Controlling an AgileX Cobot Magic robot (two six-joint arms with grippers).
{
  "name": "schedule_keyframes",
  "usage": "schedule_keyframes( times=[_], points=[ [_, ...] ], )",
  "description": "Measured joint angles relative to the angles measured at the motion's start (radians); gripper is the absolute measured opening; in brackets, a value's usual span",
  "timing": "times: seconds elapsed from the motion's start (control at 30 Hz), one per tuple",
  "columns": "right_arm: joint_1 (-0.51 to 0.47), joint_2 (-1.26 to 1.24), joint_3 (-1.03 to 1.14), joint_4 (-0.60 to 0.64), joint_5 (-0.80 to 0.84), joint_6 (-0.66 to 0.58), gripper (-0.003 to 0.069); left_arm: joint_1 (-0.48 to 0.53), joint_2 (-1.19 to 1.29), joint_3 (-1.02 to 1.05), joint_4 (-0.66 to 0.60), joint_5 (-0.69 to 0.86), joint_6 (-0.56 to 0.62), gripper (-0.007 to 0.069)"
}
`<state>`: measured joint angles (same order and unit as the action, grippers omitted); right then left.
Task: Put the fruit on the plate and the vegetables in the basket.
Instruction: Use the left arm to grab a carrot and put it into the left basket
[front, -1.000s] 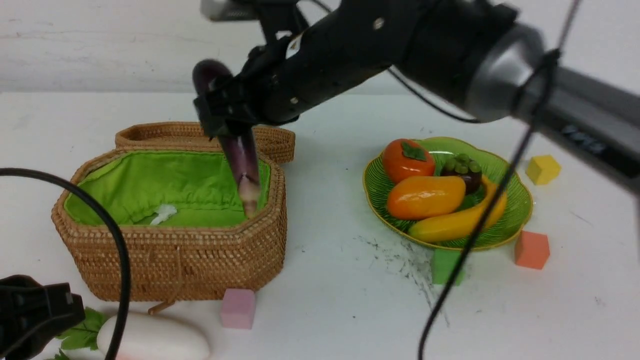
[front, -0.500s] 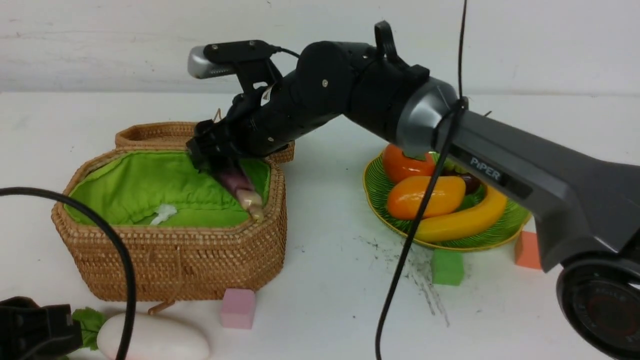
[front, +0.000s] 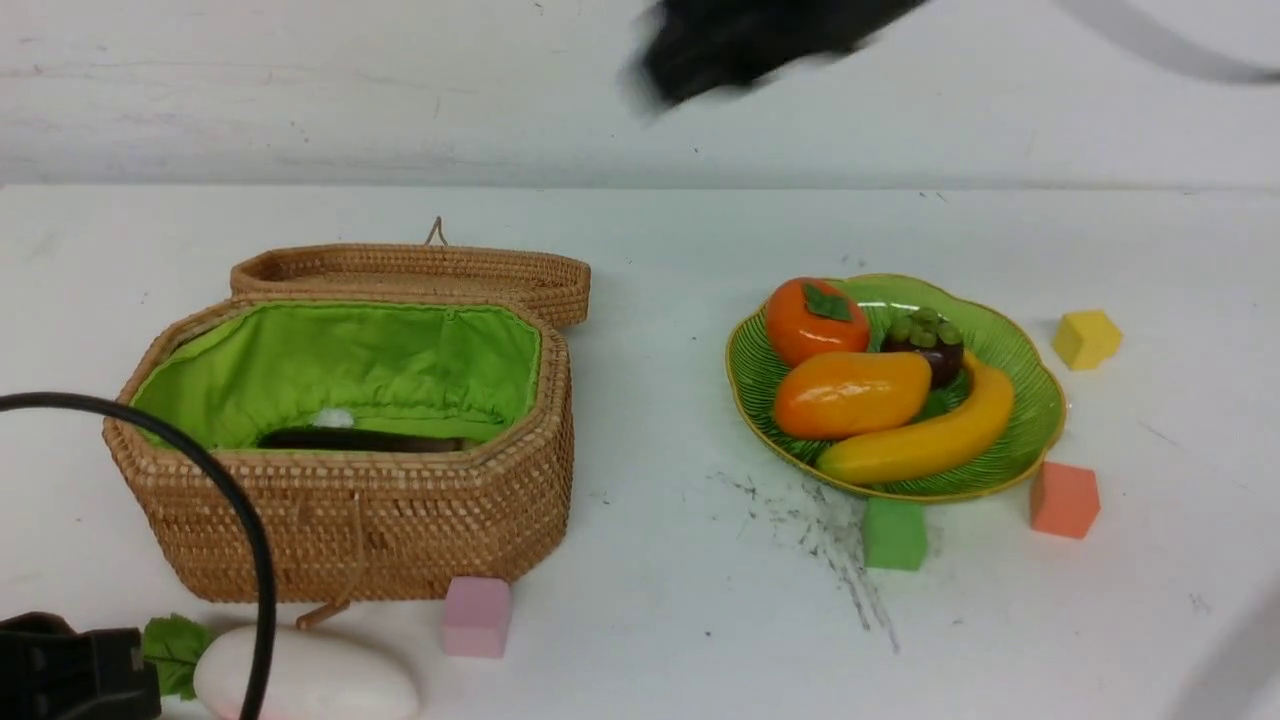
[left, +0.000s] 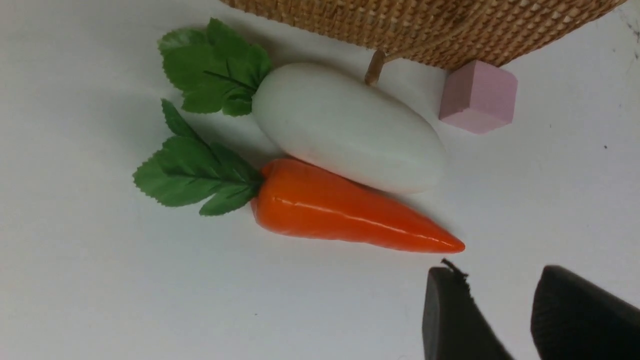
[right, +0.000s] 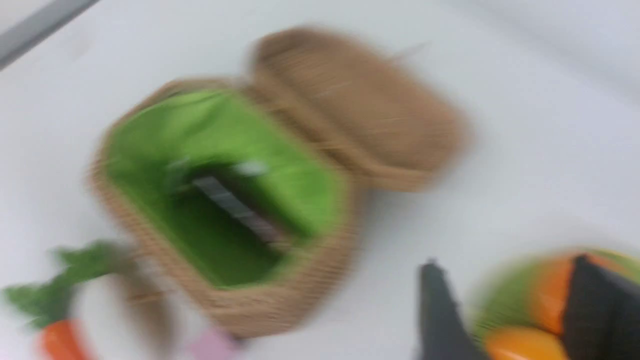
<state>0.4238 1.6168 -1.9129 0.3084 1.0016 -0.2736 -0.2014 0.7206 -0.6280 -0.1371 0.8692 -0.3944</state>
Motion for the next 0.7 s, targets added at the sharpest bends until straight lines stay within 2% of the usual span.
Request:
schedule_keyframes(
  times=[0.03,0.07,0.13,0.2,0.4,0.53,0.63,0.7],
  points=[
    [-0.009,-0.019,0.0,-0.004,-0.007,0.0,0.0307,0.0,0.0,0.0,0.0,0.0,0.0,0.0239],
    [-0.084,-0.17,0.153,-0.031,-0.077,0.012,0.0188,0.0,0.0,0.0,-0.001,-0.007,0.0,0.0239],
    [-0.16,-0.339,0.348,-0.052,-0.167,0.034,0.0059,0.0,0.0,0.0,-0.001,-0.026,0.0,0.0239],
    [-0.218,-0.513,0.573,-0.058,-0.272,0.057,-0.0001,0.0,0.0,0.0,-0.002,-0.053,0.0,0.0239],
    [-0.243,-0.913,1.126,-0.027,-0.396,0.058,-0.0008,0.0,0.0,0.0,-0.01,-0.156,0.0,0.0239],
    [-0.247,-1.172,1.382,-0.03,-0.555,0.069,-0.0008,0.0,0.0,0.0,-0.015,-0.201,0.0,0.0239],
    [-0.247,-1.292,1.477,-0.016,-0.556,0.099,-0.0008,0.0,0.0,0.0,-0.02,-0.216,0.0,0.0239],
    [-0.247,-1.357,1.531,-0.001,-0.477,0.109,-0.0008,0.0,0.0,0.0,-0.029,-0.249,0.0,0.0239]
  ],
)
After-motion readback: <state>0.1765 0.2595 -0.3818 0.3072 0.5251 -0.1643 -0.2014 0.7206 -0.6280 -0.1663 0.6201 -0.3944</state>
